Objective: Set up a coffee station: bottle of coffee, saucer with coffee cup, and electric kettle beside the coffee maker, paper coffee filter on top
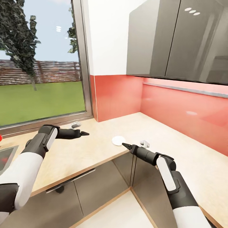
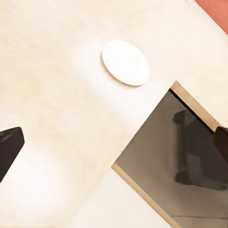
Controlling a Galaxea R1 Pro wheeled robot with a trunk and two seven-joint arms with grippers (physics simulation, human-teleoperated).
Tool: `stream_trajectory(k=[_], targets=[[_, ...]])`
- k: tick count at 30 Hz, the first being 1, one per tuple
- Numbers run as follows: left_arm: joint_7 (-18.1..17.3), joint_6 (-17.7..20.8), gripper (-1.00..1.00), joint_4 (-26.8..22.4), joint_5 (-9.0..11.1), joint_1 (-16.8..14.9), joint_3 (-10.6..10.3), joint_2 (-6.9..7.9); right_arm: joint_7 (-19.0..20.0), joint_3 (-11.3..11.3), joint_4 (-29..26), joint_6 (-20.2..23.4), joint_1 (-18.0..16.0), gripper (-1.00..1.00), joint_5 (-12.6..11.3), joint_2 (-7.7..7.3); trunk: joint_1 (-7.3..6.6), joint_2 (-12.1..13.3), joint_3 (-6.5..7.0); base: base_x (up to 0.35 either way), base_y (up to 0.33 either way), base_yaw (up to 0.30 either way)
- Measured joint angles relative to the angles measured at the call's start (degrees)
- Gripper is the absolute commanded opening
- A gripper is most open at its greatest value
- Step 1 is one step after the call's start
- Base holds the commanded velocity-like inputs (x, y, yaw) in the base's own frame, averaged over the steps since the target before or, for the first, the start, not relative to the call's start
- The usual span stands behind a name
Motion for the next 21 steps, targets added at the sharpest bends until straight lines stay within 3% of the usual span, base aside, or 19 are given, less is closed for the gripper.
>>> stream_trajectory(k=[4,13,21], targets=[[0.01,-0.05,1.00,0.01,-0.02,0.31,0.00,-0.01,-0.08,0.00,-0.01,0.00,0.02,1.00,0.00,0.00,0.02,0.01,0.00,0.148,0.000,-0.080],[0.02,-0.05,1.00,0.02,-0.12,0.33,0.07,0.06,-0.08,-0.01,-0.02,0.01,0.02,1.00,-0.01,-0.01,0.01,0.00,0.00,0.055,0.000,-0.241],[0.01,-0.15,1.00,0.00,-0.14,0.33,1.03,0.29,-1.05,-0.01,0.06,0.02,0.04,1.00,-0.01,-0.01,0.00,-0.01,0.00,0.243,0.000,-0.255]])
